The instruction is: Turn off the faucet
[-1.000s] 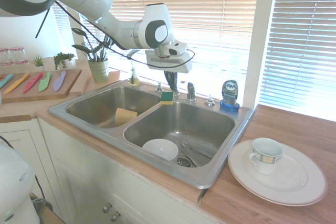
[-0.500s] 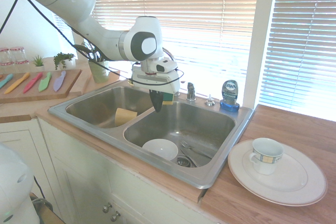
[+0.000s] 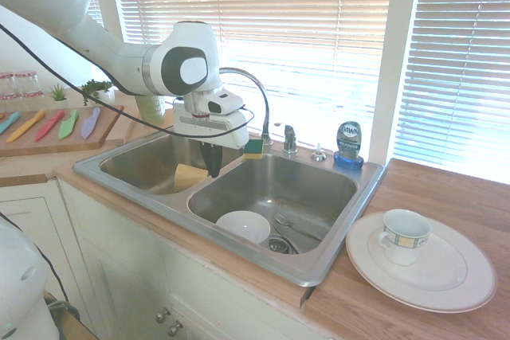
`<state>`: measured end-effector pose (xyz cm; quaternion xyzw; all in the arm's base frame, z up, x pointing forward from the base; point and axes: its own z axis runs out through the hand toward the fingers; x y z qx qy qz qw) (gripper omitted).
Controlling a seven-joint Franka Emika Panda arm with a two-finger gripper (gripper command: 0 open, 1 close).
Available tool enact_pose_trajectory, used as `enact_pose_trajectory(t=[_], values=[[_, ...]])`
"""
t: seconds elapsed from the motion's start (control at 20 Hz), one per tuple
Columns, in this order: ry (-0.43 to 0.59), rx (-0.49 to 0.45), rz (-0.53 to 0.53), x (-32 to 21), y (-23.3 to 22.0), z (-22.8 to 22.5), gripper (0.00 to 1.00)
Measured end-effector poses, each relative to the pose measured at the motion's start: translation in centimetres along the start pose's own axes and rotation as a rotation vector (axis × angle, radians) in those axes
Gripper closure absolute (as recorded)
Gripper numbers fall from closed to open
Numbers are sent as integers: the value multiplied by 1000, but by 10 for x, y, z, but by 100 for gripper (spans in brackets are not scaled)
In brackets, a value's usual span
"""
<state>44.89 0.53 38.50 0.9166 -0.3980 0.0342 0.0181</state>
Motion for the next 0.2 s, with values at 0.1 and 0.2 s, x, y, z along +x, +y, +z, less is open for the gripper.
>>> enact_pose_trajectory(t=[0.1, 0.2], values=[[0, 0, 2, 1, 1, 0, 0], [-2, 0, 2, 0, 0, 0, 0]])
